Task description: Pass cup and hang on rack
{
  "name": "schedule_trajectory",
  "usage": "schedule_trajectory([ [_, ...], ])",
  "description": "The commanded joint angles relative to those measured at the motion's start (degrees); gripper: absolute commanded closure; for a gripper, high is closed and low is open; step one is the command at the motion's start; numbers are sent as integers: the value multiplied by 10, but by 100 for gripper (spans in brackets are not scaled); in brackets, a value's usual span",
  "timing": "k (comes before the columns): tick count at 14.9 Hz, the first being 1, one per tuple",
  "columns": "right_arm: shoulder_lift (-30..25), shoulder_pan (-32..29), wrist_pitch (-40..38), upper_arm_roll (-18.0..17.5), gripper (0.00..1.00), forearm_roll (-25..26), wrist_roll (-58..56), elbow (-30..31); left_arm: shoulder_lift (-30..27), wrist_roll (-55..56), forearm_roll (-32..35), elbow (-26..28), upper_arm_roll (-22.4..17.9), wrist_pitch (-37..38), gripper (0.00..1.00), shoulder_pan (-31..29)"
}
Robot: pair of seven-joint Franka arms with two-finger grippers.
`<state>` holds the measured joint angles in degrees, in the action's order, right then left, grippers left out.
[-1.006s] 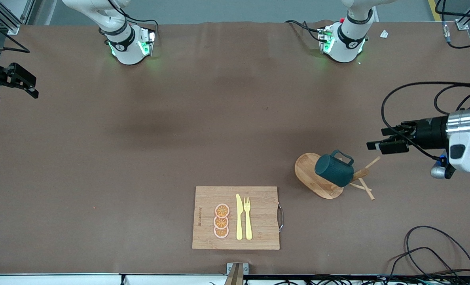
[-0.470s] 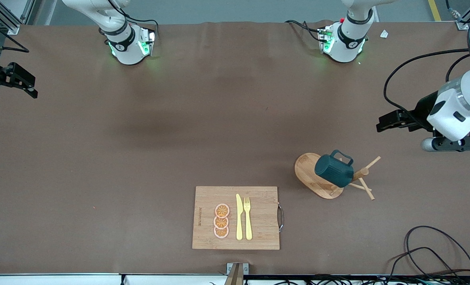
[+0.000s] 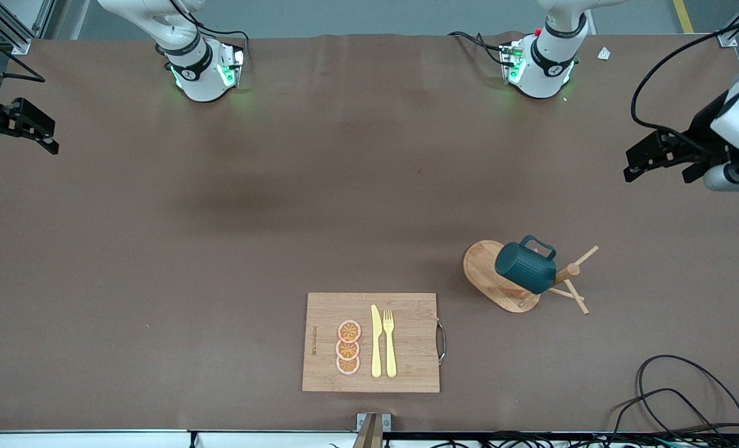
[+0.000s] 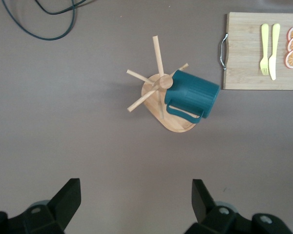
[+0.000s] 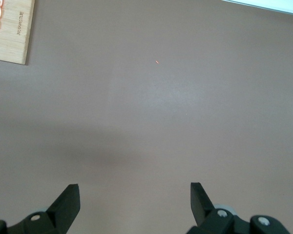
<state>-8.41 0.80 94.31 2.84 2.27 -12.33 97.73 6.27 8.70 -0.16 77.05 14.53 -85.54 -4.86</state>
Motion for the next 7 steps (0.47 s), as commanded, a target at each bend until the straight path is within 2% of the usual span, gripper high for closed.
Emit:
schedule_trajectory([
  [1, 0, 0, -5, 1, 0, 6, -5, -5, -28, -45, 10, 28, -64, -1, 0, 52],
  [4, 0, 0, -5, 2, 0, 5, -2, -4, -42, -60, 10, 45, -107, -1, 0, 80],
  [7, -1, -1, -7, 2, 0, -4, 10, -4, -70, -59, 10, 77, -108, -12, 0, 79],
])
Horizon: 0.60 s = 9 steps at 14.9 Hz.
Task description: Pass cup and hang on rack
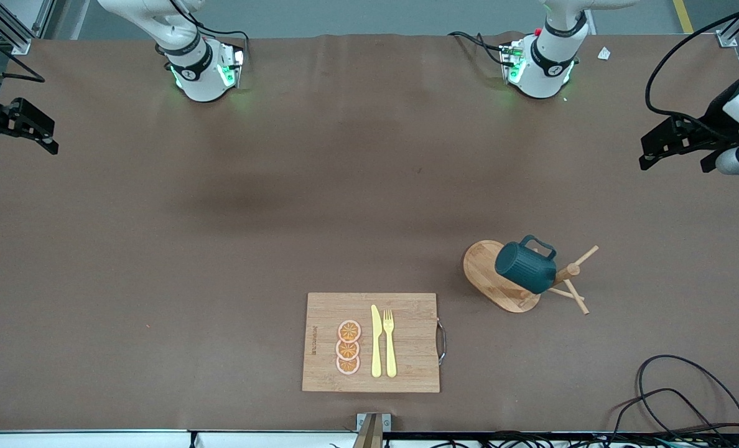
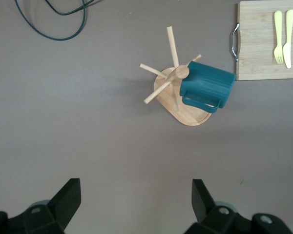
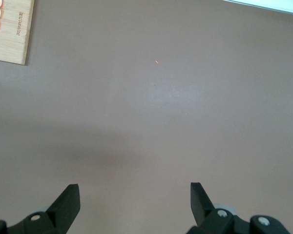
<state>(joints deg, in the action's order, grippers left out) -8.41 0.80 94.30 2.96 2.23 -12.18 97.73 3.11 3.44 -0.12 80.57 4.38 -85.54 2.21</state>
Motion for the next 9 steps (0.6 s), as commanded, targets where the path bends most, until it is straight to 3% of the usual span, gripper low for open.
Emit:
schedule_trajectory([
  [1, 0, -2, -8, 2, 0, -6, 35, -4, -46, -5, 10, 49, -7, -18, 1, 7],
  [9, 1, 1, -35, 1, 0, -35, 144, -10, -50, 2, 10, 49, -21, -24, 0, 8],
])
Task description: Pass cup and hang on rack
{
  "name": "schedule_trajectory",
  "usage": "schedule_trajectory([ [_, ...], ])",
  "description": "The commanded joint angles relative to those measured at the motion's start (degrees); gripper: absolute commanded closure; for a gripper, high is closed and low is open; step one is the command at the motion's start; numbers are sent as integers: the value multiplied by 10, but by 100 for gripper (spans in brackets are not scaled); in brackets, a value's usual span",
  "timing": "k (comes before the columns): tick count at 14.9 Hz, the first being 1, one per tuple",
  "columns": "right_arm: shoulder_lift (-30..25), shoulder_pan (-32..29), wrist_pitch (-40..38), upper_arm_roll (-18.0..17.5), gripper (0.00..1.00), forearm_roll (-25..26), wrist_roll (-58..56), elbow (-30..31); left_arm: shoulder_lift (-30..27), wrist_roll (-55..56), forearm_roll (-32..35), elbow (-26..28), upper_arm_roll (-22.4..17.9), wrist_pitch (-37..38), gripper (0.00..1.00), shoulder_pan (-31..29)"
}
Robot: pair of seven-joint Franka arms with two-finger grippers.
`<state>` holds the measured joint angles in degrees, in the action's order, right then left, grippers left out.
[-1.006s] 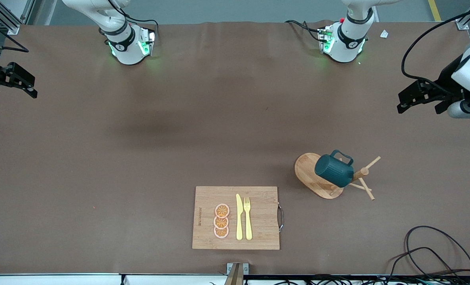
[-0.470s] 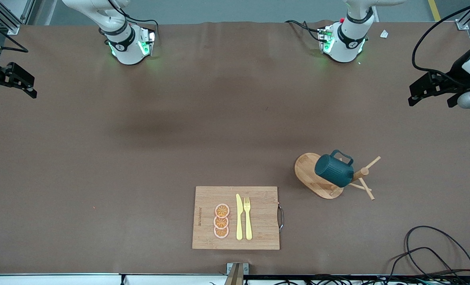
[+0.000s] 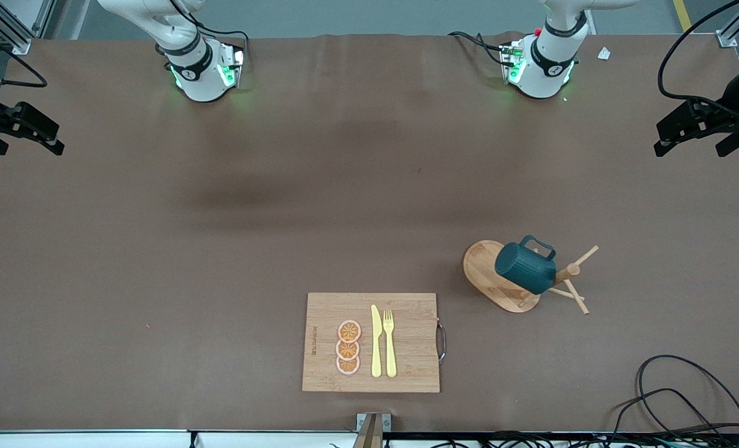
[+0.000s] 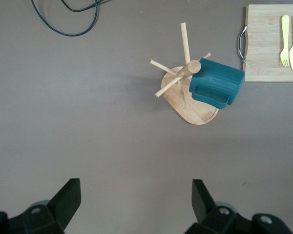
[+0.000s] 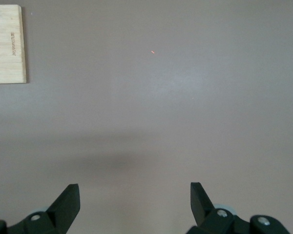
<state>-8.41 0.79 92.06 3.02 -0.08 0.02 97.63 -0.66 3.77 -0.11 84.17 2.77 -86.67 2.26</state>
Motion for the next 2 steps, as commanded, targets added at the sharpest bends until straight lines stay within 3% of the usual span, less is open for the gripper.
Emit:
schedule_trajectory([
  [1, 1, 2, -13, 0, 0, -11, 22, -13, -12, -2, 10, 12, -4, -19, 0, 6],
  [2, 1, 2, -14, 0, 0, -11, 21, -16, -13, -2, 11, 12, -4, -21, 0, 7],
])
